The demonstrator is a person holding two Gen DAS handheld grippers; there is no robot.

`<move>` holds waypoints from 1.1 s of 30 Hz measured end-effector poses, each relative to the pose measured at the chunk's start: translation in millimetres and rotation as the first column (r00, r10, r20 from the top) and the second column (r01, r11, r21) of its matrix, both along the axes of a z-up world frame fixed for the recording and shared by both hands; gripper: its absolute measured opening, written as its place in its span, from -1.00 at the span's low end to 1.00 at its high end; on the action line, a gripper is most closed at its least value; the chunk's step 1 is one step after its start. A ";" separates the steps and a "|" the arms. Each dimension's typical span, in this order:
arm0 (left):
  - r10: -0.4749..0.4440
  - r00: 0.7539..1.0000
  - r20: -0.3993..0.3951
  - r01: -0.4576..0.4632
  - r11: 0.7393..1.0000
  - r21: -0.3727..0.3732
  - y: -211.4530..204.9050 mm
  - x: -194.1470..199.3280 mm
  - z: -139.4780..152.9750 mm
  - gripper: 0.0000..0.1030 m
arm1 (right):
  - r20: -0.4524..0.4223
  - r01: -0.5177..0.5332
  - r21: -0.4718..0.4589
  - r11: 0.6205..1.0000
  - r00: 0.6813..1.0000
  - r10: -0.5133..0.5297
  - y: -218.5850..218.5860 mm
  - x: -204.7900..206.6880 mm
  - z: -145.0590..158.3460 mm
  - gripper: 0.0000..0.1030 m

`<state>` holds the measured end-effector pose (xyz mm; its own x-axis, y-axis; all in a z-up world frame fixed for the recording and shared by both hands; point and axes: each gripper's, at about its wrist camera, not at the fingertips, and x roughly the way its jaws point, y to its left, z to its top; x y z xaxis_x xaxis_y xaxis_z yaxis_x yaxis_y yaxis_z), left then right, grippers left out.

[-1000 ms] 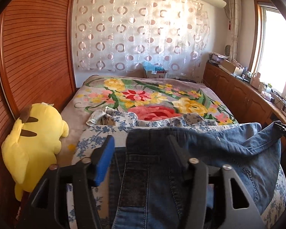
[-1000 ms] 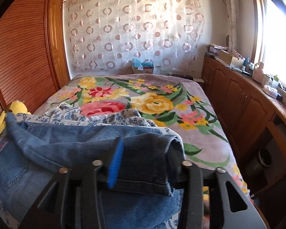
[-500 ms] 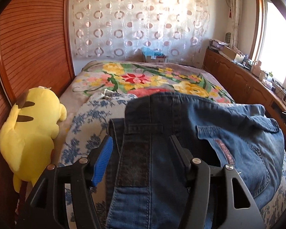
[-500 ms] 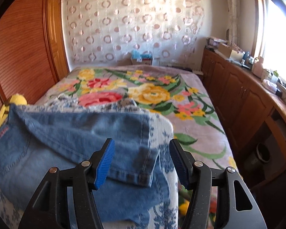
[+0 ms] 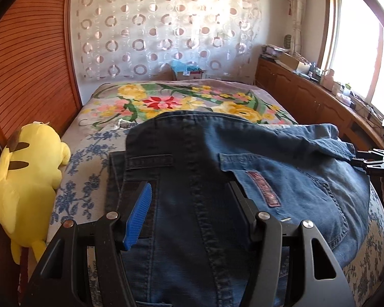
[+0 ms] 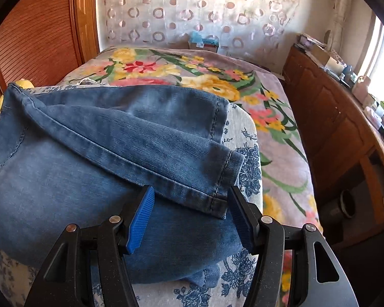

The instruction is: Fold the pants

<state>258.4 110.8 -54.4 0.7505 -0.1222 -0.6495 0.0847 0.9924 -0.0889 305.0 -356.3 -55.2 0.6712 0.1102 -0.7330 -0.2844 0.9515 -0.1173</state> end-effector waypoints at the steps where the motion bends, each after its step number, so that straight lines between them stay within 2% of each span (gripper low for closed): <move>1: -0.004 1.000 -0.001 0.004 1.000 0.001 -1.6 -0.4 -0.4 0.18 | 0.007 -0.001 -0.008 1.000 1.000 0.001 -1.1 0.3 0.3 0.13; 3: -0.006 1.000 -0.003 0.006 1.000 0.003 -2.5 0.0 -0.7 0.18 | 0.034 0.011 -0.046 0.999 0.999 -0.009 -1.6 1.6 4.1 -0.52; 4: -0.007 1.000 -0.004 0.007 1.000 0.003 -2.3 0.3 -0.8 0.18 | 0.048 0.011 -0.051 0.999 0.999 -0.009 2.2 3.2 7.6 -0.62; 5: -0.007 1.000 -0.005 0.007 1.000 0.005 -1.9 0.7 -0.6 0.18 | 0.062 -0.002 -0.038 0.999 0.998 0.005 4.3 3.4 12.6 -0.83; 10: 0.001 1.000 -0.004 -0.001 1.000 0.004 -0.6 1.2 -0.6 0.18 | 0.158 -0.018 -0.027 0.999 0.987 0.022 18.4 9.3 38.7 -0.87; 14: 0.007 1.000 -0.003 -0.007 1.000 0.008 1.2 1.0 0.3 0.18 | 0.181 -0.010 -0.005 1.000 0.983 0.011 18.1 28.6 45.1 -0.88; 18: 0.012 1.000 -0.001 -0.012 1.000 0.012 2.9 0.3 0.8 0.18 | 0.173 0.008 0.008 1.000 0.985 -0.010 17.5 53.9 34.7 -0.90; 27: 0.049 0.999 -0.008 -0.049 0.999 0.022 16.5 -5.3 -1.3 0.18 | 0.159 0.088 -0.046 0.995 0.984 -0.080 25.8 88.6 16.5 -0.94; 31: 0.067 0.998 -0.013 -0.067 0.998 0.019 22.0 -10.0 -2.6 0.18 | 0.153 0.070 0.033 0.997 0.985 -0.075 26.0 78.6 29.6 -0.92; 33: 0.077 0.997 -0.022 -0.077 0.997 0.020 25.0 -12.0 -4.7 0.18 | 0.162 0.051 0.054 0.997 0.985 -0.060 26.3 66.9 38.5 -0.83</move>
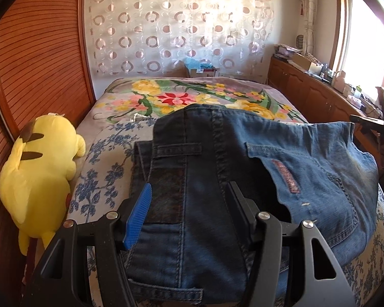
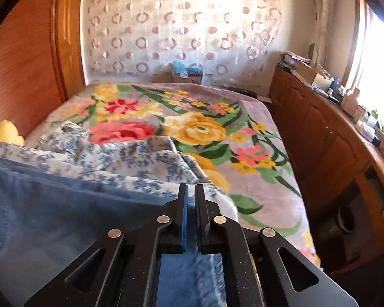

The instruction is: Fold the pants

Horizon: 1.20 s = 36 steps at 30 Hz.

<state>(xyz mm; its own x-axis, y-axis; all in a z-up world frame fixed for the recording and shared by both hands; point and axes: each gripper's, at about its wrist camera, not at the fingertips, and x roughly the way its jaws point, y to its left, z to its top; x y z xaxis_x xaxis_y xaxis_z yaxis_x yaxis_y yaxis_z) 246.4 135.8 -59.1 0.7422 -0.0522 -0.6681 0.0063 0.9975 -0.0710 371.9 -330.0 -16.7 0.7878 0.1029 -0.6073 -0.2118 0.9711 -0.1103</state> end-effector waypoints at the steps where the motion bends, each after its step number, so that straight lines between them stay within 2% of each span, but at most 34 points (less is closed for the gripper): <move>1: 0.005 1.000 -0.007 -0.005 1.000 -0.002 2.0 -1.0 -1.7 0.18 | 0.001 -0.010 0.012 1.000 1.000 0.010 -4.2 -5.3 1.6 -0.78; 5: 0.021 0.999 -0.035 -0.021 1.000 -0.005 9.2 -6.0 -9.7 0.19 | -0.022 -0.071 0.049 0.996 0.997 0.072 -2.1 -33.9 -3.5 -0.19; 6: 0.025 0.999 -0.038 -0.025 1.000 -0.004 10.2 -8.5 -11.4 0.19 | -0.027 -0.086 0.048 0.995 0.996 0.087 0.2 -40.7 -7.2 -0.17; 10: 0.036 0.998 -0.047 -0.036 0.999 -0.005 14.9 -18.8 -17.5 0.19 | -0.054 -0.125 0.049 0.991 0.990 0.128 3.1 -62.5 -16.8 -0.16; 14: 0.045 0.997 -0.056 -0.047 0.998 -0.037 21.7 -29.7 -22.3 0.16 | -0.083 -0.154 0.065 0.986 0.984 0.159 5.1 -77.8 -27.8 -0.16; 18: 0.046 0.996 -0.074 -0.051 0.996 -0.073 26.6 -37.0 -26.5 0.07 | -0.091 -0.165 0.074 0.983 0.981 0.172 0.3 -91.7 -24.9 -0.15; 24: 0.050 0.995 -0.090 -0.058 0.994 -0.094 25.5 -47.6 -29.9 0.05 | -0.075 -0.148 0.075 0.986 0.985 0.154 -11.5 -115.6 -18.4 -0.15; 26: 0.046 0.995 -0.084 -0.053 0.995 -0.088 23.1 -52.1 -29.8 -0.02 | -0.072 -0.132 0.082 0.988 0.988 0.138 -15.3 -122.0 -16.1 -0.15; 28: 0.034 0.997 -0.072 -0.040 0.996 -0.082 21.5 -56.8 -28.4 -0.22 | -0.068 -0.113 0.085 0.990 0.990 0.119 -15.9 -133.7 -15.2 -0.14; 32: -0.008 0.998 -0.060 0.005 0.998 -0.055 16.5 -61.5 -27.8 -0.42 | -0.070 -0.093 0.084 0.992 0.993 0.099 -17.6 -152.4 -16.0 -0.13; 34: -0.020 0.999 -0.049 0.018 0.999 -0.039 13.7 -64.5 -24.8 -0.66 | -0.070 -0.085 0.061 0.994 0.994 0.090 -20.2 -159.3 -17.6 -0.13; 36: -0.019 1.000 -0.021 0.019 1.000 -0.016 9.7 -70.8 -18.1 -0.71 | -0.060 -0.073 0.063 0.995 0.995 0.077 -24.9 -168.1 -16.9 -0.13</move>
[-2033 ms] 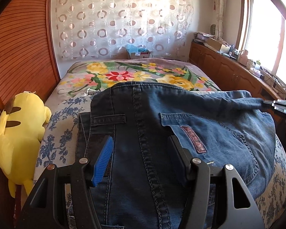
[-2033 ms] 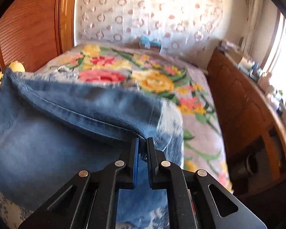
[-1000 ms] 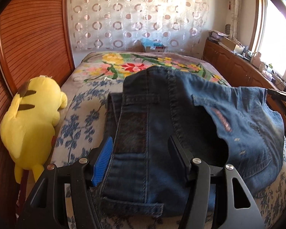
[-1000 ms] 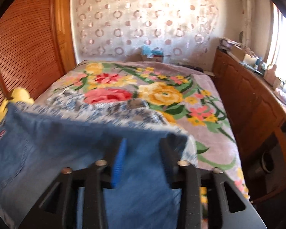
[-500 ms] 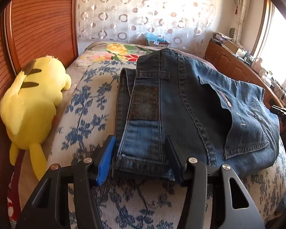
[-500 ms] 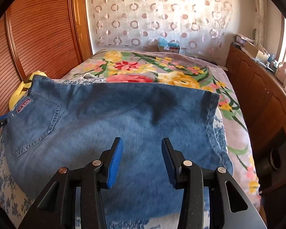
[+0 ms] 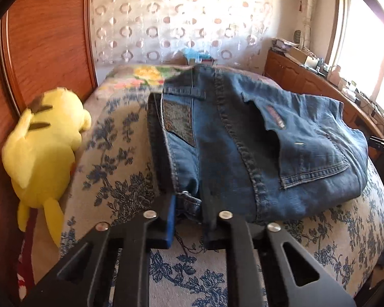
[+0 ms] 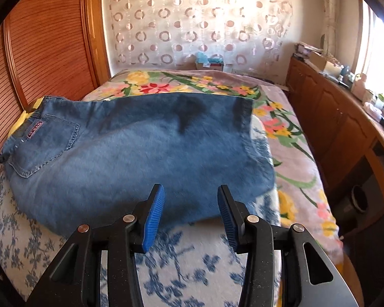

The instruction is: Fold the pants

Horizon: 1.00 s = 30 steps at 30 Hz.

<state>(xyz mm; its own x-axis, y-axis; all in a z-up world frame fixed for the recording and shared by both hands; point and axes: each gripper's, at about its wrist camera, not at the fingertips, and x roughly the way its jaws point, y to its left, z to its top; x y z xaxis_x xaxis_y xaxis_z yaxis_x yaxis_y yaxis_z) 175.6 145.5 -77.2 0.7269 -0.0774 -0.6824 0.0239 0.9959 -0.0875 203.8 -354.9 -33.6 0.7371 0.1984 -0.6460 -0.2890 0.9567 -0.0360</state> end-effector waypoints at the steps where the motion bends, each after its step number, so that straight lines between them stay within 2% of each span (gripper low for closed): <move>1: 0.001 1.000 0.013 -0.001 1.000 0.006 -1.0 -3.7 4.1 -0.72 | 0.002 0.004 0.007 1.000 1.000 -0.004 -2.5 -5.0 0.3 -0.13; 10: 0.075 0.988 0.138 -0.079 0.996 0.028 17.1 -42.2 44.8 -0.75 | 0.023 0.053 0.033 0.998 0.998 -0.054 -22.3 -55.9 -3.3 -0.12; 15: 0.127 0.984 0.125 -0.129 0.992 0.010 41.6 -48.1 46.2 -0.75 | 0.008 0.055 0.046 0.997 0.998 -0.055 -29.7 -69.5 -7.9 -0.12; 22: 0.123 0.988 0.090 -0.126 0.991 0.035 34.6 -48.7 28.2 -0.75 | -0.037 0.046 0.070 0.996 0.998 -0.043 -23.4 -48.7 -21.0 -0.12; 30: 0.120 0.990 0.080 -0.123 0.992 0.041 38.4 -46.9 22.8 -0.74 | -0.081 0.013 0.027 1.000 0.997 -0.011 1.6 -8.3 -32.2 -0.12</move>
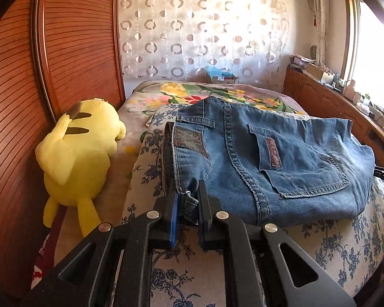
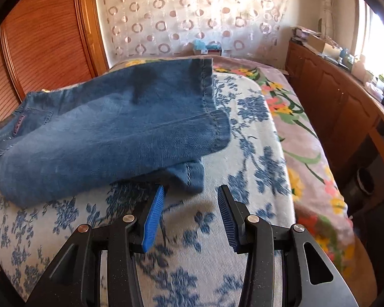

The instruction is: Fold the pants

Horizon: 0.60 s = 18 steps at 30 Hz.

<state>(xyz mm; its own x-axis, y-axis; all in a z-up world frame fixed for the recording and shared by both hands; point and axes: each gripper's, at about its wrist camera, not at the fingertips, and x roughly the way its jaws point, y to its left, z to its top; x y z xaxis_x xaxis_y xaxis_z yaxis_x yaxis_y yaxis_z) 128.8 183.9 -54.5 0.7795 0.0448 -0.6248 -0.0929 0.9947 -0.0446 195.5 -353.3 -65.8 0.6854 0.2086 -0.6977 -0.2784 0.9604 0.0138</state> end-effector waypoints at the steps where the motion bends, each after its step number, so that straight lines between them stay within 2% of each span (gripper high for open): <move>1: -0.001 1.000 0.002 0.001 1.000 0.002 0.6 0.4 0.1 -0.74 | -0.006 0.004 -0.012 1.000 1.000 -0.004 1.8 3.8 -2.4 -0.12; 3: 0.001 1.000 0.002 -0.001 1.000 0.000 0.8 0.6 0.4 -0.75 | 0.001 0.013 -0.033 0.999 1.000 -0.013 3.6 8.3 -2.7 -0.13; 4: 0.002 1.000 0.006 -0.002 1.000 -0.001 2.3 0.7 0.8 -0.75 | 0.000 0.015 -0.041 0.999 1.000 -0.015 4.3 9.7 -2.7 -0.20; 5: 0.004 1.000 0.010 -0.003 1.000 -0.004 2.5 1.1 2.7 -0.74 | 0.004 0.009 -0.044 0.999 1.000 -0.009 5.4 10.9 -1.3 -0.51; 6: 0.005 1.000 0.015 -0.005 1.000 -0.007 2.3 1.3 4.3 -0.75 | 0.012 -0.011 -0.048 0.999 1.000 0.012 7.2 11.1 0.3 -0.69; 7: 0.004 1.000 0.019 -0.004 1.000 -0.007 1.2 0.7 6.0 -0.75 | 0.022 -0.017 -0.059 0.998 1.000 0.018 7.3 11.7 2.0 -0.70; 9: 0.005 0.999 0.039 -0.004 1.000 -0.008 -0.3 -1.4 11.8 -0.74 | 0.095 0.002 -0.075 0.997 0.995 0.006 2.9 3.4 12.8 -0.73; 14: 0.008 0.996 0.084 -0.007 1.000 -0.009 -1.2 -8.8 28.0 -0.75 | 0.276 0.035 -0.063 0.997 0.961 -0.016 -5.6 -34.5 55.5 -0.75; 18: 0.008 0.995 0.103 -0.005 1.000 -0.029 4.4 -18.4 32.4 -0.75 | 0.301 0.042 -0.051 0.998 0.953 -0.025 -18.4 -66.1 66.5 -0.75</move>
<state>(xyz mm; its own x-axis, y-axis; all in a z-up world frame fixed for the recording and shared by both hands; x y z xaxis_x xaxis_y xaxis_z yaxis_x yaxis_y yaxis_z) 110.3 188.3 -22.1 0.8396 0.0330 -0.5421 -0.0927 0.9922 -0.0832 129.4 -371.7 0.7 0.8706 0.1483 -0.4691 -0.2288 0.9661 -0.1193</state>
